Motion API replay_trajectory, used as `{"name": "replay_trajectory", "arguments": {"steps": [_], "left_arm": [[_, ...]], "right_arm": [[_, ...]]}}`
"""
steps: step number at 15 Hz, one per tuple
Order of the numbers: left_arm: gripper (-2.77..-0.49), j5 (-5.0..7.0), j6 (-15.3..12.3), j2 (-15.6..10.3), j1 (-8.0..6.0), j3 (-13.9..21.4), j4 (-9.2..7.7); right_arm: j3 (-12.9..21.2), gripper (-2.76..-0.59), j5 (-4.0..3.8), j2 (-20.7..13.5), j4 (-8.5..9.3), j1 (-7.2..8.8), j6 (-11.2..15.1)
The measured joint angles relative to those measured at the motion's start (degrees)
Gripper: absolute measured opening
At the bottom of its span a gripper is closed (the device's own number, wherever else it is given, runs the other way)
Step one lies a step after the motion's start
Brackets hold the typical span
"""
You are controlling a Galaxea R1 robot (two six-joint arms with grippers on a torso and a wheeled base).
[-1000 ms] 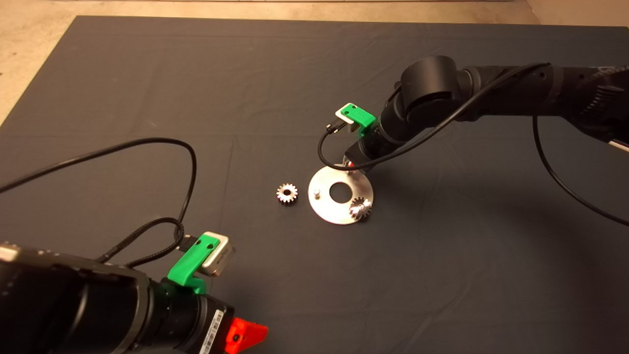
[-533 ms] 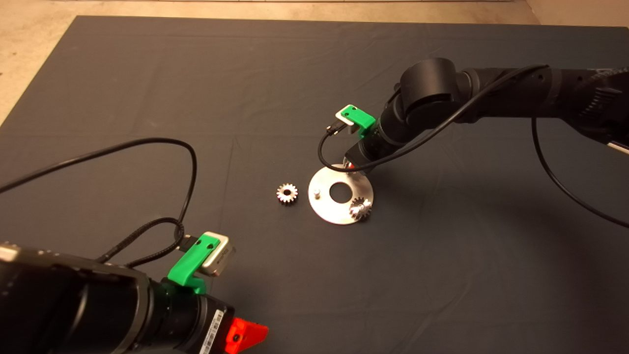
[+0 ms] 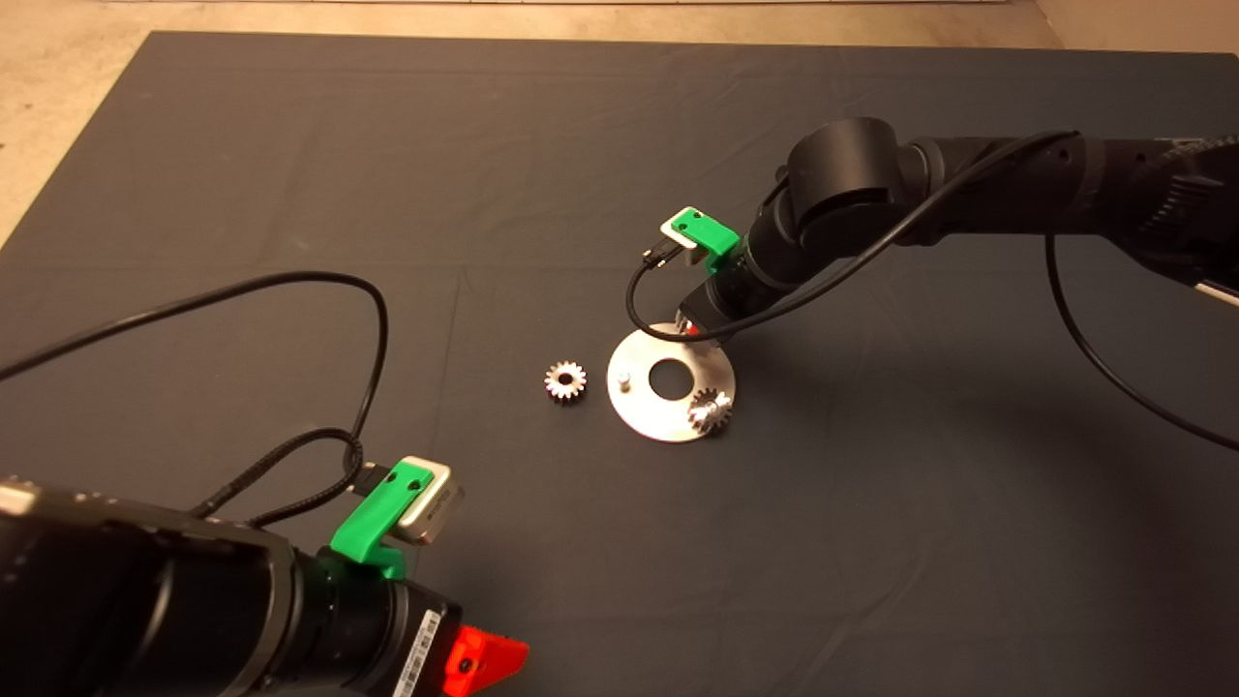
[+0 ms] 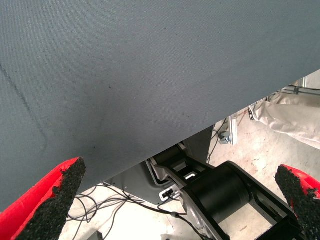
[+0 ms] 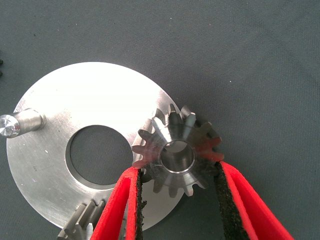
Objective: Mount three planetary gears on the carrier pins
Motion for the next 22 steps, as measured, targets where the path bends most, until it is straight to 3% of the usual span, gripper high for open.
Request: {"name": "replay_trajectory", "arguments": {"steps": [9, 13, 22], "left_arm": [[-0.49, -0.02, 0.00, 0.00, 0.00, 0.00, 0.00], [-0.49, -0.13, 0.00, 0.00, 0.00, 0.00, 0.00], [-0.49, -0.13, 0.00, 0.00, 0.00, 0.00, 0.00]], "right_arm": [[0.00, -2.53, -0.26, 0.27, -0.02, 0.00, 0.05], [-0.11, -2.53, -0.12, 0.63, -0.33, -1.07, 0.20], [-0.24, -2.53, -0.04, 0.51, -0.35, -1.13, 0.20]]}}
